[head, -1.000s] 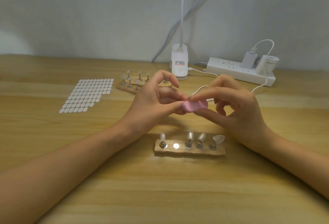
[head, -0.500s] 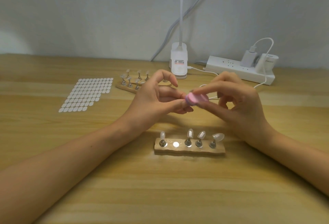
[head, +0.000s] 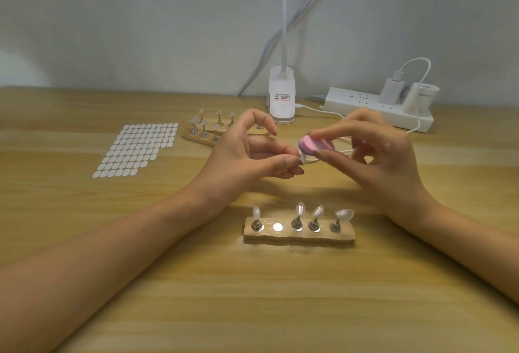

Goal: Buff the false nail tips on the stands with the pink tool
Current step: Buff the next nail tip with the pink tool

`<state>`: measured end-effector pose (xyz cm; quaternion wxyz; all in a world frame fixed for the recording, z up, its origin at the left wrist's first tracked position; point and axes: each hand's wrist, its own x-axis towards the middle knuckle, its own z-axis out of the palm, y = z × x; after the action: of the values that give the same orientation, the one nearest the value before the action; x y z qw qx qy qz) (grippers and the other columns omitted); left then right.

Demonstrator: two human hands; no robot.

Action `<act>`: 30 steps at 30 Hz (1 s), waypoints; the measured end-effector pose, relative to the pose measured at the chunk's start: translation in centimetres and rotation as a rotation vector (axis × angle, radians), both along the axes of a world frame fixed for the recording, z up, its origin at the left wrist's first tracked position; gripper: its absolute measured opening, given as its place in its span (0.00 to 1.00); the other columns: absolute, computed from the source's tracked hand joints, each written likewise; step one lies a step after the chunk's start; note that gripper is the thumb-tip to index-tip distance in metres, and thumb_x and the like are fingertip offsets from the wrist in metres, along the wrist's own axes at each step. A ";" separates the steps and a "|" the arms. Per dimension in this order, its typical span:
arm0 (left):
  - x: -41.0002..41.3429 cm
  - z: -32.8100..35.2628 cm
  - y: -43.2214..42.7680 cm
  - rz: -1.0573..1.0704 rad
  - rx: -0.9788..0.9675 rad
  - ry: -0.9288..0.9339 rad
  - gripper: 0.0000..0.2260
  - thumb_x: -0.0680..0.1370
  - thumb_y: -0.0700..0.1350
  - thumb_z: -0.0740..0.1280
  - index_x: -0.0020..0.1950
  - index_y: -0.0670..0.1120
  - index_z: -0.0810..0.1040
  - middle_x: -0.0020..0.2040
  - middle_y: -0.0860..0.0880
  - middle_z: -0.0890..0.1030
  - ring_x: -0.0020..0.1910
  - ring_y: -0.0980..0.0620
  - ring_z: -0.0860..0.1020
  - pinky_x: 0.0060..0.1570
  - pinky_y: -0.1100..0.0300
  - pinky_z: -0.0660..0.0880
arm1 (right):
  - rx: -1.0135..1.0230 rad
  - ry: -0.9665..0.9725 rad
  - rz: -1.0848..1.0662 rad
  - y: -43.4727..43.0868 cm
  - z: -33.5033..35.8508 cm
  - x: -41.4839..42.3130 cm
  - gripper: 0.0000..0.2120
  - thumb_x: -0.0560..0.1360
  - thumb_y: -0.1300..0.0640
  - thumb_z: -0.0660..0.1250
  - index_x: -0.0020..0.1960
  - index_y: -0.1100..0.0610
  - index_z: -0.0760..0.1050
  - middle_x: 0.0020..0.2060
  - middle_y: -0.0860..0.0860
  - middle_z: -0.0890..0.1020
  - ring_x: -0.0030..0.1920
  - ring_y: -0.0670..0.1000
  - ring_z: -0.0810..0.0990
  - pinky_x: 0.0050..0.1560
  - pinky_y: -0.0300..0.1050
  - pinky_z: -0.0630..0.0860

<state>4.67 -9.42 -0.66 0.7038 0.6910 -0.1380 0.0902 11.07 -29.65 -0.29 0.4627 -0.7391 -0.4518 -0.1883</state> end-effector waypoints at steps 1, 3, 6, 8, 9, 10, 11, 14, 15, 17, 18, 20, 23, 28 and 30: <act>0.0 0.0 0.0 0.003 0.003 -0.001 0.19 0.70 0.39 0.75 0.51 0.45 0.67 0.44 0.42 0.87 0.41 0.45 0.86 0.42 0.59 0.81 | -0.010 -0.017 0.012 0.0 0.0 -0.1 0.09 0.74 0.50 0.72 0.54 0.46 0.81 0.42 0.53 0.78 0.38 0.49 0.71 0.30 0.46 0.68; 0.0 0.0 0.1 0.015 0.006 0.001 0.18 0.70 0.38 0.75 0.51 0.45 0.67 0.45 0.41 0.87 0.42 0.45 0.87 0.42 0.59 0.81 | -0.048 -0.090 0.070 0.1 0.0 -0.3 0.09 0.74 0.52 0.73 0.54 0.47 0.81 0.41 0.54 0.77 0.37 0.49 0.71 0.30 0.40 0.65; 0.0 0.1 0.0 0.016 -0.004 0.011 0.19 0.70 0.38 0.75 0.51 0.45 0.67 0.45 0.41 0.87 0.42 0.44 0.87 0.43 0.58 0.82 | 0.000 -0.023 0.026 0.1 0.1 -0.2 0.09 0.74 0.51 0.72 0.53 0.45 0.80 0.41 0.53 0.78 0.36 0.46 0.70 0.31 0.41 0.64; 0.0 0.1 0.0 0.014 0.000 0.007 0.19 0.70 0.38 0.75 0.51 0.44 0.67 0.45 0.41 0.87 0.42 0.44 0.87 0.42 0.58 0.81 | 0.000 -0.028 0.027 0.0 0.1 -0.1 0.08 0.74 0.51 0.72 0.53 0.46 0.81 0.41 0.54 0.78 0.36 0.47 0.70 0.30 0.41 0.64; -0.1 0.1 0.0 0.016 0.003 0.006 0.19 0.71 0.37 0.75 0.51 0.44 0.67 0.45 0.40 0.87 0.42 0.44 0.86 0.42 0.58 0.81 | -0.024 -0.061 0.050 0.1 0.0 -0.2 0.09 0.74 0.52 0.72 0.54 0.48 0.81 0.41 0.54 0.77 0.36 0.48 0.70 0.30 0.40 0.64; -0.1 0.1 0.0 0.017 0.001 0.010 0.18 0.71 0.36 0.75 0.51 0.44 0.67 0.46 0.39 0.86 0.42 0.45 0.86 0.42 0.59 0.81 | -0.043 -0.081 0.066 0.1 0.0 -0.2 0.09 0.74 0.52 0.73 0.54 0.48 0.81 0.40 0.54 0.77 0.36 0.49 0.71 0.29 0.39 0.64; -0.1 0.1 0.0 0.018 -0.004 0.015 0.18 0.71 0.36 0.75 0.51 0.44 0.67 0.46 0.39 0.86 0.42 0.45 0.86 0.42 0.58 0.81 | -0.040 -0.072 0.062 0.1 0.0 -0.2 0.09 0.74 0.52 0.72 0.54 0.48 0.81 0.40 0.55 0.77 0.36 0.48 0.71 0.30 0.39 0.64; -0.1 0.1 0.0 0.017 -0.006 0.014 0.18 0.72 0.35 0.74 0.51 0.44 0.66 0.45 0.40 0.87 0.41 0.44 0.86 0.42 0.58 0.81 | 0.009 -0.011 0.017 0.0 0.2 -0.1 0.08 0.74 0.51 0.72 0.53 0.46 0.81 0.41 0.52 0.78 0.37 0.44 0.70 0.31 0.40 0.65; -0.1 0.1 0.0 0.018 0.001 0.009 0.18 0.72 0.35 0.74 0.51 0.44 0.66 0.45 0.39 0.87 0.42 0.44 0.86 0.42 0.58 0.81 | -0.008 -0.038 0.031 0.1 0.1 -0.2 0.08 0.74 0.52 0.73 0.53 0.47 0.81 0.41 0.52 0.78 0.37 0.44 0.70 0.31 0.40 0.65; 0.0 0.1 0.0 0.023 0.010 0.003 0.18 0.72 0.35 0.74 0.51 0.45 0.66 0.46 0.38 0.86 0.43 0.45 0.86 0.42 0.59 0.81 | -0.055 -0.097 0.077 0.1 -0.1 -0.3 0.09 0.74 0.53 0.73 0.54 0.47 0.81 0.41 0.53 0.77 0.37 0.49 0.71 0.30 0.39 0.65; 0.0 0.1 0.0 0.020 0.005 0.005 0.18 0.72 0.35 0.74 0.51 0.45 0.66 0.46 0.39 0.86 0.42 0.45 0.86 0.42 0.59 0.81 | -0.048 -0.084 0.070 0.2 -0.1 -0.3 0.09 0.74 0.52 0.73 0.54 0.47 0.81 0.41 0.53 0.78 0.37 0.50 0.71 0.31 0.39 0.65; -0.1 0.1 0.0 0.005 -0.005 0.009 0.18 0.71 0.38 0.74 0.51 0.45 0.66 0.45 0.41 0.87 0.41 0.45 0.86 0.42 0.58 0.81 | 0.005 -0.018 0.027 0.0 0.0 -0.1 0.09 0.73 0.50 0.72 0.54 0.45 0.80 0.41 0.53 0.78 0.37 0.47 0.70 0.30 0.42 0.65; -0.1 0.1 -0.1 -0.004 -0.002 0.006 0.20 0.69 0.40 0.75 0.51 0.45 0.66 0.46 0.39 0.87 0.41 0.44 0.86 0.42 0.58 0.81 | -0.024 -0.062 0.070 0.0 0.0 -0.2 0.09 0.74 0.52 0.73 0.54 0.48 0.81 0.41 0.53 0.77 0.36 0.47 0.69 0.30 0.39 0.65; -0.1 0.1 -0.1 -0.004 -0.012 0.001 0.19 0.70 0.39 0.75 0.51 0.45 0.65 0.46 0.40 0.87 0.42 0.43 0.86 0.42 0.58 0.81 | 0.013 -0.002 0.056 0.1 0.2 -0.3 0.09 0.74 0.52 0.72 0.53 0.47 0.81 0.41 0.53 0.77 0.35 0.46 0.69 0.30 0.42 0.65; -0.1 0.1 -0.1 0.012 -0.006 0.001 0.20 0.69 0.40 0.75 0.51 0.45 0.66 0.47 0.39 0.87 0.43 0.43 0.86 0.42 0.58 0.82 | -0.031 -0.055 0.083 0.1 0.1 -0.4 0.09 0.74 0.53 0.73 0.54 0.49 0.81 0.41 0.54 0.76 0.35 0.47 0.69 0.30 0.39 0.65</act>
<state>4.61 -9.49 -0.55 0.7053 0.6898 -0.1335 0.0945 10.66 -29.58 -0.20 0.4459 -0.7215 -0.4974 -0.1822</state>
